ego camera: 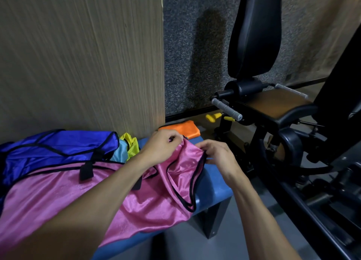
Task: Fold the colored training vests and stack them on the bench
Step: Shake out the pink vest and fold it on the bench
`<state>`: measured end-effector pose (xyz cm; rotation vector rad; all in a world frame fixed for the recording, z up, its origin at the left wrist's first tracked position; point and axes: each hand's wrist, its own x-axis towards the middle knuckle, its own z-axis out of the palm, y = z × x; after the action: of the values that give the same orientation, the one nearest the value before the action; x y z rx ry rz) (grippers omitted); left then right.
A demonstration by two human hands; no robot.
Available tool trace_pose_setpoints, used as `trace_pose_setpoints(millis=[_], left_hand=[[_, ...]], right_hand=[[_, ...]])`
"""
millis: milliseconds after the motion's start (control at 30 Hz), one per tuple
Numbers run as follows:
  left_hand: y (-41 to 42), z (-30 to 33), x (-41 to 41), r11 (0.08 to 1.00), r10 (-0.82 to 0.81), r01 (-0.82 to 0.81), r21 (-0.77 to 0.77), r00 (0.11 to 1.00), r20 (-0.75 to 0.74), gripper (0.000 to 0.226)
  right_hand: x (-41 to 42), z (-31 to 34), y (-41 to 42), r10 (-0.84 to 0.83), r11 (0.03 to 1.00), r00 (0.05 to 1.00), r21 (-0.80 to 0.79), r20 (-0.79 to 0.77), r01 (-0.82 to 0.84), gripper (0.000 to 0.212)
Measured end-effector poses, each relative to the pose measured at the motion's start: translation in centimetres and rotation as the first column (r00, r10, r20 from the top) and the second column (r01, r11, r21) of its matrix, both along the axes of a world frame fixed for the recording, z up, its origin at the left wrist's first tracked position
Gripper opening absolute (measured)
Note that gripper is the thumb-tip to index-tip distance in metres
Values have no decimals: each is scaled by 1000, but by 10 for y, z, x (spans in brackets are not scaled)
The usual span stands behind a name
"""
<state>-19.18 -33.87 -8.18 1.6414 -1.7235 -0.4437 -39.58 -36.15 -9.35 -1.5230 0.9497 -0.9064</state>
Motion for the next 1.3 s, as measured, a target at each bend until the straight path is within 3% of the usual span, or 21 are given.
trace_pose_setpoints(millis=[67,167,333,467,533,600,667,733,800,867,967,1067,1167,1233,1300], left_hand=[[3,-1,-2,999,-34,35,-27,999,20,31],[4,-2,-4,997,-43,46,-62,998,40,35],[2,-1,-4,999,26,-23,24,989,-143,50],[4,-1,-3,995,47,-42,86,997,-59,31],[5,2,-3,998,46,-42,43,994,-101,18],[4,5,-2,999,-9,13,42,996,-87,17],[1,7,-3,997,-21,34,68,983,-184,19],[0,11,-2,996,28,7,86,920,-391,19],[0,11,-3,993,59,2,120,861,-505,18],[0,8,-5,987,56,26,158,868,-494,16],[5,8,-3,982,-66,136,132,899,-433,6],[9,12,5,972,-142,198,124,922,-359,16],[16,22,13,972,-170,210,101,935,-311,19],[23,35,12,946,-268,319,57,870,-414,17],[25,43,6,886,-366,462,15,720,-590,17]], right_hand=[[4,4,4,12,1000,998,17,-57,-11,39],[12,-8,1,-35,991,982,-135,-188,10,46],[15,-15,-7,-185,961,972,-234,-145,148,17],[17,-13,-3,-194,918,957,-383,-216,99,10],[17,-12,-2,-173,909,962,-410,-211,74,12],[17,-10,-1,-168,898,967,-433,-192,70,14],[15,-8,0,-160,895,971,-441,-178,67,14],[11,-9,-2,-145,915,973,-398,-181,62,11],[8,-9,-4,-82,954,982,-298,-173,28,8],[5,-9,-5,10,983,992,-183,-126,-33,4],[5,-7,-1,67,998,998,-1,-17,-67,21],[5,-4,1,-12,992,998,126,55,5,32],[5,-1,2,-71,977,993,208,99,49,20],[6,0,2,-97,968,986,244,134,62,15],[7,2,2,-101,966,983,251,155,60,12]])
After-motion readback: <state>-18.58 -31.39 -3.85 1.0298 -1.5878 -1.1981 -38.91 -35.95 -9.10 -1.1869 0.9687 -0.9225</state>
